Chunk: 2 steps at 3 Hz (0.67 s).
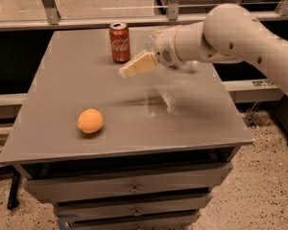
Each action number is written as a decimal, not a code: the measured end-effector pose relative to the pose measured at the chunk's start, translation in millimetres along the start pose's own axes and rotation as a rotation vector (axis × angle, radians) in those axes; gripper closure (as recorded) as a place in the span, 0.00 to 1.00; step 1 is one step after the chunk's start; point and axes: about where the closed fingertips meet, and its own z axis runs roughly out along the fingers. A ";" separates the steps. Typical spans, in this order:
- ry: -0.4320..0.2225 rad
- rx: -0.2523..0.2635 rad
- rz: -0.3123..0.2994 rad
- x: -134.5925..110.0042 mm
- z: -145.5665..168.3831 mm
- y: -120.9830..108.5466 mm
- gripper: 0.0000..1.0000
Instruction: Move coke can near orange
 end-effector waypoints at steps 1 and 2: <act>-0.070 0.004 -0.020 -7.2 22.0 -2.5 0.00; -0.118 0.017 -0.046 -12.0 43.7 -13.0 0.00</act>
Offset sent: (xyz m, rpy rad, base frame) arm 0.0623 0.0427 -0.0102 0.1096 -0.1649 0.0236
